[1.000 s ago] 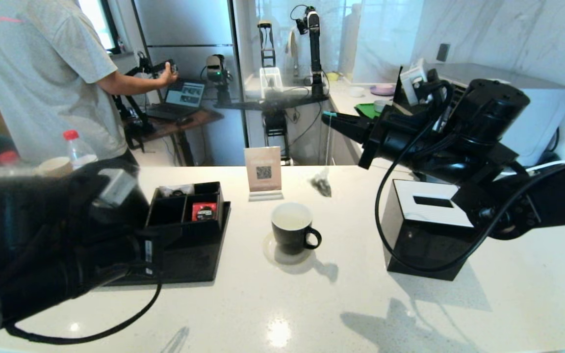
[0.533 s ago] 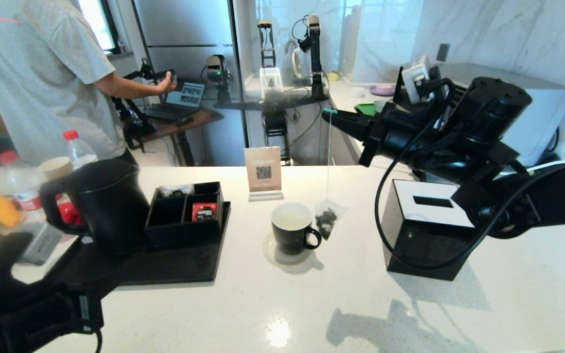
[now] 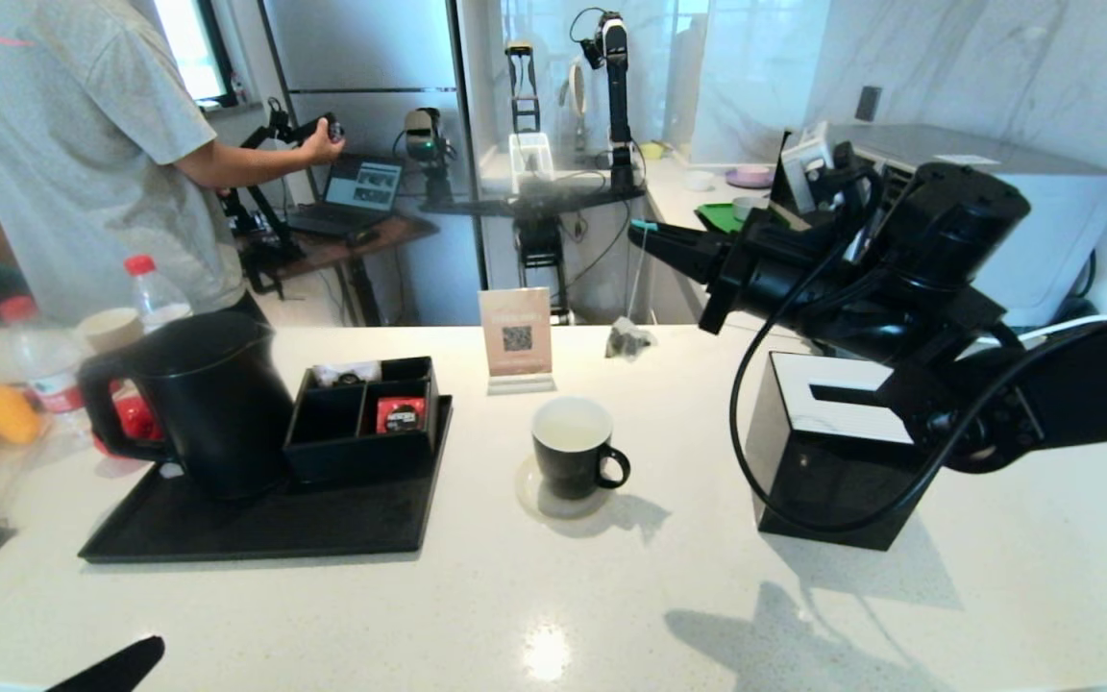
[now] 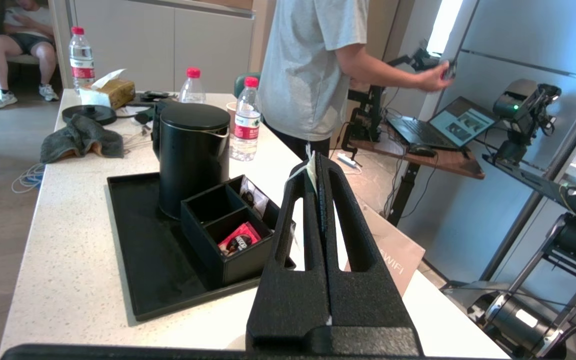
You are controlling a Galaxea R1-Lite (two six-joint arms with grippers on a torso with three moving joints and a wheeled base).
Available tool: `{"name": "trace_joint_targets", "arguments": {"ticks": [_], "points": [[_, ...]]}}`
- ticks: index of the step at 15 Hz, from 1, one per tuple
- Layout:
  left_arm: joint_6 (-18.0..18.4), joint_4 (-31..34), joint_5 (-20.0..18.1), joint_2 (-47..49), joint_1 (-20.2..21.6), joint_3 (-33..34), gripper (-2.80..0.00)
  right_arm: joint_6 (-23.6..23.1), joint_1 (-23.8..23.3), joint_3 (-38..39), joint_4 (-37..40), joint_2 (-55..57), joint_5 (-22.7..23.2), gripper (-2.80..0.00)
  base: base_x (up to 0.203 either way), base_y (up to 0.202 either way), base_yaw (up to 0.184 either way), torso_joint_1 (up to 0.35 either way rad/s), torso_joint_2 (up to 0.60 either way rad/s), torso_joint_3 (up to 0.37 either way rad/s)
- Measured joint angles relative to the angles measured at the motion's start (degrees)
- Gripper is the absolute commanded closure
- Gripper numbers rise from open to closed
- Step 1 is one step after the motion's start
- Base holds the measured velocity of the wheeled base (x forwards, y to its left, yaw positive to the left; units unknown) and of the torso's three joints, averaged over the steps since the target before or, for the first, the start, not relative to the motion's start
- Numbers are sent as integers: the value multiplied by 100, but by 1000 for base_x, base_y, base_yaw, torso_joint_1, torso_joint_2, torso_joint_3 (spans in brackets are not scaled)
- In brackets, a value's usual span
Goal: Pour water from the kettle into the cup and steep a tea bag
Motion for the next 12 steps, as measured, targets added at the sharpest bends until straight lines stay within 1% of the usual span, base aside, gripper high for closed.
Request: {"name": "trace_joint_targets", "arguments": {"ticks": [3, 6, 7, 9, 12], "points": [[-80, 801, 3, -1263, 12, 99, 0, 2, 8, -10, -127, 110, 13, 0, 0, 0, 0, 0, 0, 0], [-98, 1387, -9, -2505, 105, 127, 0, 5, 11, -11, -138, 178, 20, 0, 0, 0, 0, 0, 0, 0], [-19, 1518, -1, -2826, 171, 130, 0, 5, 16, -11, -137, 189, 20, 0, 0, 0, 0, 0, 0, 0], [349, 1765, 15, -3357, 271, 135, 0, 0, 16, -3, -141, 204, 50, 0, 0, 0, 0, 0, 0, 0], [863, 1848, 31, -4038, 338, 110, 0, -2, 13, 6, -249, 262, 89, 0, 0, 0, 0, 0, 0, 0]]}}
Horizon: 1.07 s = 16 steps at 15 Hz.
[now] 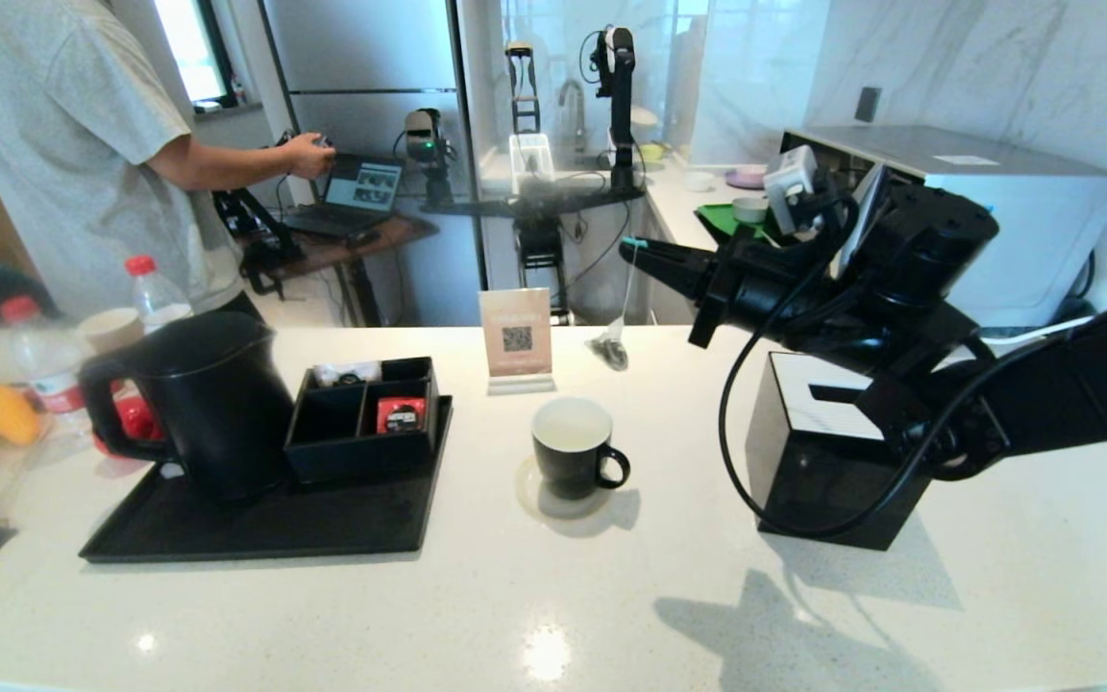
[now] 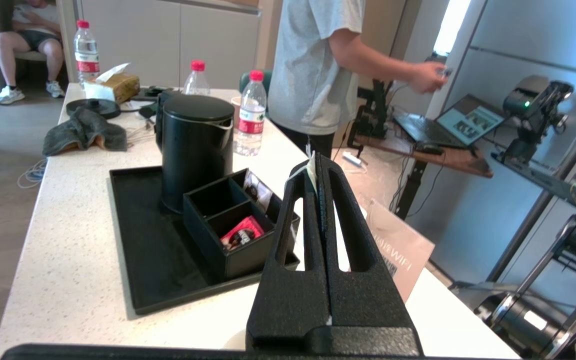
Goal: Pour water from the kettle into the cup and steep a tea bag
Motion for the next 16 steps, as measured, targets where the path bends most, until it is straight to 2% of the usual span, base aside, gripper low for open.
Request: {"name": "trace_joint_targets", "arguments": {"ticks": [3, 4, 5, 16], "points": [[906, 90, 249, -318, 9, 11, 0, 5, -2, -9, -86, 71, 71, 0, 0, 0, 0, 0, 0, 0], [1240, 143, 245, -361, 9, 17, 0, 5, 5, -11, -93, 84, 77, 0, 0, 0, 0, 0, 0, 0], [1423, 157, 232, -392, 9, 20, 0, 5, 6, -16, -93, 102, 77, 0, 0, 0, 0, 0, 0, 0], [1295, 168, 233, -424, 9, 27, 0, 143, 143, -544, -88, 483, 88, 0, 0, 0, 0, 0, 0, 0]]}}
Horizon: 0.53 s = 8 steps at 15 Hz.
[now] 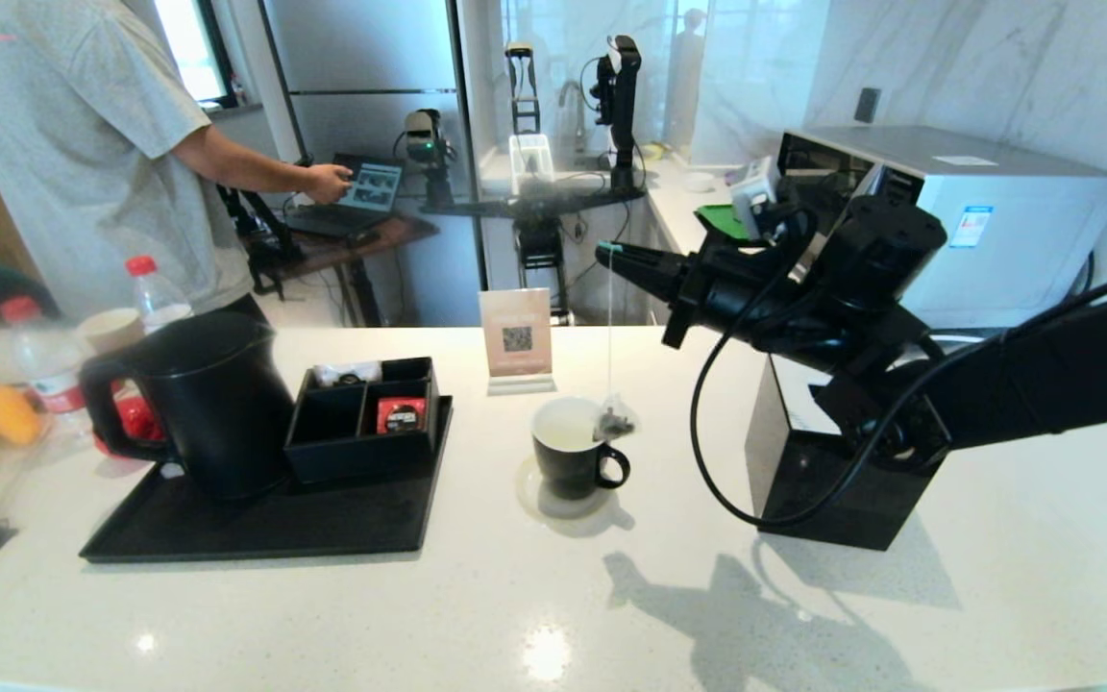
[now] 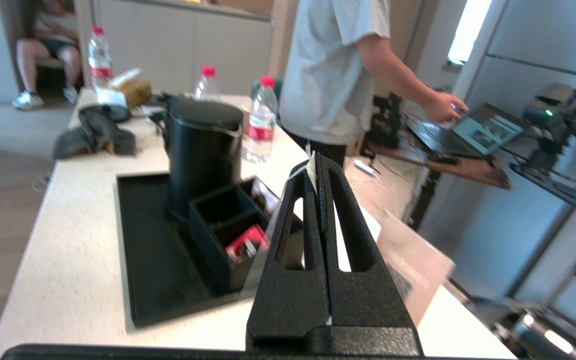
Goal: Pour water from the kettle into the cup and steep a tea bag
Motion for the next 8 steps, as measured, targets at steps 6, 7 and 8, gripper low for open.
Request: {"name": "trace_joint_targets", "arguments": {"ticks": [6, 7, 8], "points": [[0, 0, -2, 0, 0, 0, 0, 109, 318, -338, -117, 396, 0, 0, 0, 0, 0, 0, 0, 0], [0, 0, 0, 0, 0, 0, 0, 112, 331, -296, -226, 466, 4, 0, 0, 0, 0, 0, 0, 0], [-1, -3, -2, 0, 0, 0, 0, 114, 337, -223, -320, 524, 53, 0, 0, 0, 0, 0, 0, 0]]}}
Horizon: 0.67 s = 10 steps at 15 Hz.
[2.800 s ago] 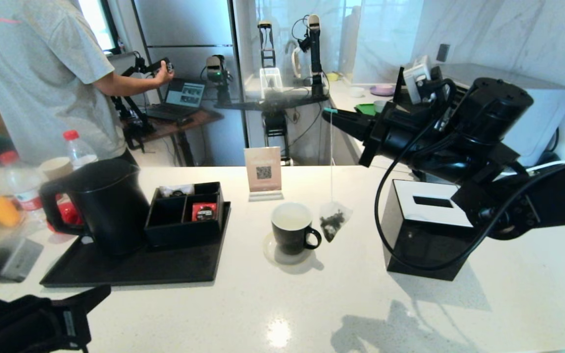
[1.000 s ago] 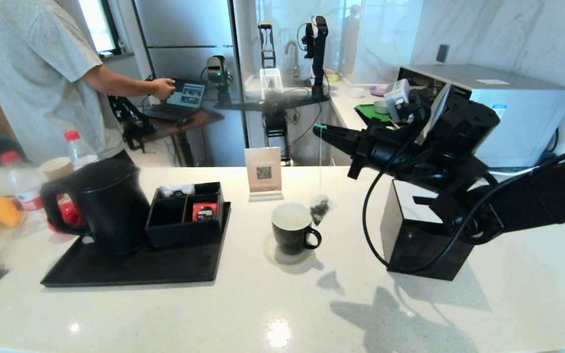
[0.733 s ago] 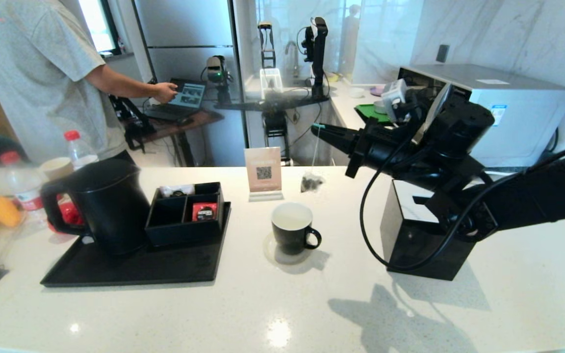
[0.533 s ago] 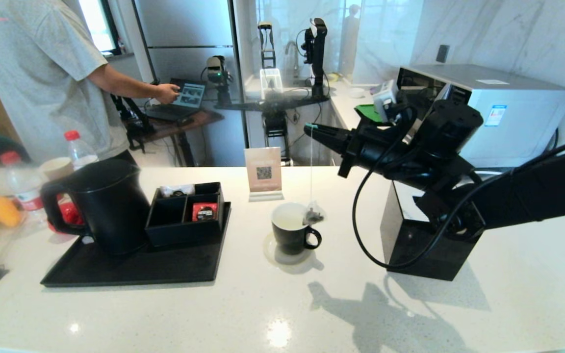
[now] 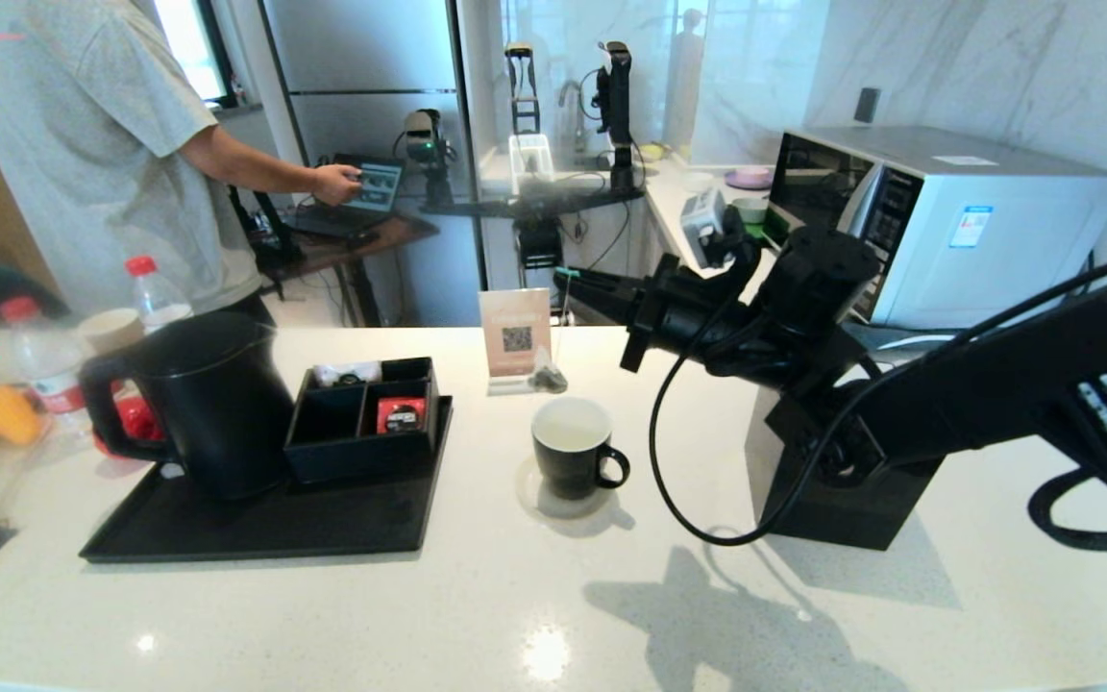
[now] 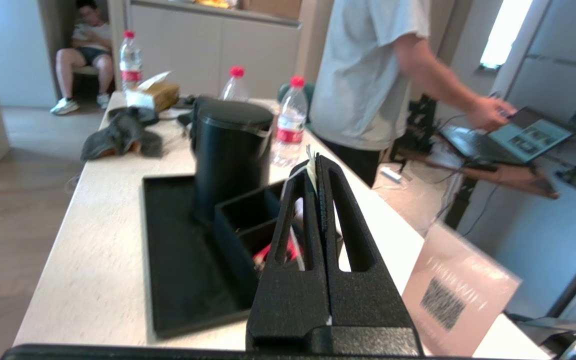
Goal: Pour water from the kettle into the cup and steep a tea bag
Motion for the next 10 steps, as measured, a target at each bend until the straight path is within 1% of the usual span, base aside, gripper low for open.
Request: {"name": "trace_joint_targets", "arguments": {"ticks": [3, 7, 10], "points": [[1, 2, 2, 0, 0, 0, 0, 0, 10, 295, -360, 175, 296, 0, 0, 0, 0, 0, 0, 0], [-16, 2, 2, 0, 0, 0, 0, 0, 14, 472, -600, 353, 323, 0, 0, 0, 0, 0, 0, 0], [-16, 2, 6, 0, 0, 0, 0, 112, 11, 711, -998, 498, 320, 0, 0, 0, 0, 0, 0, 0]]}}
